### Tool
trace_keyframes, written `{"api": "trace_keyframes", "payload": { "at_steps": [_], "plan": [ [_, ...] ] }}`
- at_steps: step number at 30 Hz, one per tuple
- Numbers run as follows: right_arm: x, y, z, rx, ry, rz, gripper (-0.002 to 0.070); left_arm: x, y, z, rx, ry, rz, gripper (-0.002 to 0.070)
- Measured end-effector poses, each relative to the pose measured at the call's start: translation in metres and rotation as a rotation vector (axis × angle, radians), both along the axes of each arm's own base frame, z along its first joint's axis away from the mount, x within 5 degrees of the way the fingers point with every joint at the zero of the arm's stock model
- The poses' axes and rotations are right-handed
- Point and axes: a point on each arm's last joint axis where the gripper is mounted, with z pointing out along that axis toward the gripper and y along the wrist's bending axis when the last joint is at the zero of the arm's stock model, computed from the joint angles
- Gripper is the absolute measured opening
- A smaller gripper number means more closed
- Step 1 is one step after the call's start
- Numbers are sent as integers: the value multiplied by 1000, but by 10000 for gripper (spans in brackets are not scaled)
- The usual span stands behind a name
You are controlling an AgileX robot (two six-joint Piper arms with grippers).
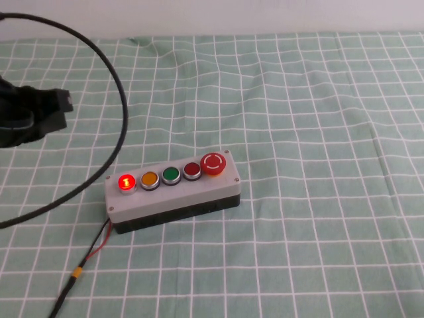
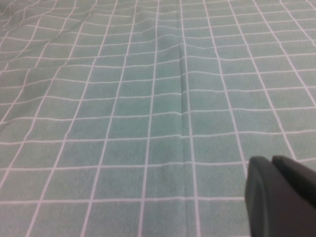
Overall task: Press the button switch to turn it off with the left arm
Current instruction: Press the button to turn off
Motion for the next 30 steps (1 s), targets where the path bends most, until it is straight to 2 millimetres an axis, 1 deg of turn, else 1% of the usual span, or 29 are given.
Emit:
{"api": "trace_keyframes", "payload": {
  "at_steps": [6, 10, 14, 17, 19, 25, 30],
  "plan": [
    [0, 0, 0, 0, 0, 0, -16, 14, -19, -21, 51, 104, -83, -4],
    [0, 0, 0, 0, 0, 0, -16, 28, -29, -25, 132, 191, -108, -4],
    [0, 0, 0, 0, 0, 0, -16, 43, -35, -23, 219, 273, -112, -4],
    [0, 0, 0, 0, 0, 0, -16, 54, -43, -22, 240, 297, -125, -4],
    [0, 0, 0, 0, 0, 0, -16, 59, -51, -25, 251, 313, -146, -4],
    [0, 0, 0, 0, 0, 0, -16, 70, -68, -51, 274, 408, -180, -4],
    [0, 0, 0, 0, 0, 0, -16, 80, -70, -74, 306, 471, -180, -4]
  ]
}}
